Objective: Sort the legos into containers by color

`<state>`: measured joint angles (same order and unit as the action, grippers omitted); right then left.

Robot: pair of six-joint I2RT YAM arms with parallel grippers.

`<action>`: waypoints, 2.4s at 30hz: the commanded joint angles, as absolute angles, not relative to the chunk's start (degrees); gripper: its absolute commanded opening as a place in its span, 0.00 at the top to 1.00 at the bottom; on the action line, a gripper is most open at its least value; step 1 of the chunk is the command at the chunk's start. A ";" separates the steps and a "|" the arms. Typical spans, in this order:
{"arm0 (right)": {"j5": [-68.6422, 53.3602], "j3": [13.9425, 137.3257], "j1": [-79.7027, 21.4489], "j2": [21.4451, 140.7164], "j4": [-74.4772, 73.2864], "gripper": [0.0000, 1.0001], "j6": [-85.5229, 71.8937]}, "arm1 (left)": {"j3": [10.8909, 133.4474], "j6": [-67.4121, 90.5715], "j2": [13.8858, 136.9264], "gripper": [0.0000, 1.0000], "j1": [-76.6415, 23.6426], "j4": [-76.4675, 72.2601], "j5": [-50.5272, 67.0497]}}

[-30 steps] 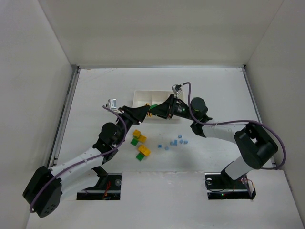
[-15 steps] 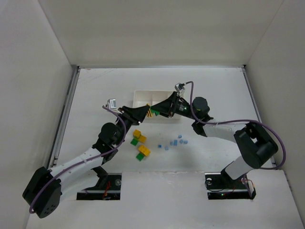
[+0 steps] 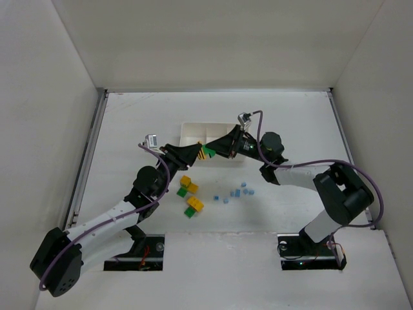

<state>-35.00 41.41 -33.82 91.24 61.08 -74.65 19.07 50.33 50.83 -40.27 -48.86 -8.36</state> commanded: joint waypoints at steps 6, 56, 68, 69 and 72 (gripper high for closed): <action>-36.56 42.10 -34.23 92.20 65.30 0.46 -74.18 | 18.63 51.33 51.06 0.85 -39.77 -52.56 -8.09; -31.12 35.33 -26.49 84.83 55.04 0.73 -62.42 | 36.37 37.81 78.30 0.87 -31.77 -44.74 -17.83; -22.33 37.53 -31.24 76.64 37.71 0.71 -49.66 | 44.99 29.18 88.59 0.82 -31.77 -42.54 -22.24; -21.72 37.62 -31.50 76.21 36.75 0.71 -48.96 | 45.52 29.09 89.12 0.81 -31.77 -41.93 -22.15; -20.74 37.79 -31.77 75.41 35.25 0.71 -47.99 | 46.14 29.00 89.91 0.69 -31.95 -41.22 -22.50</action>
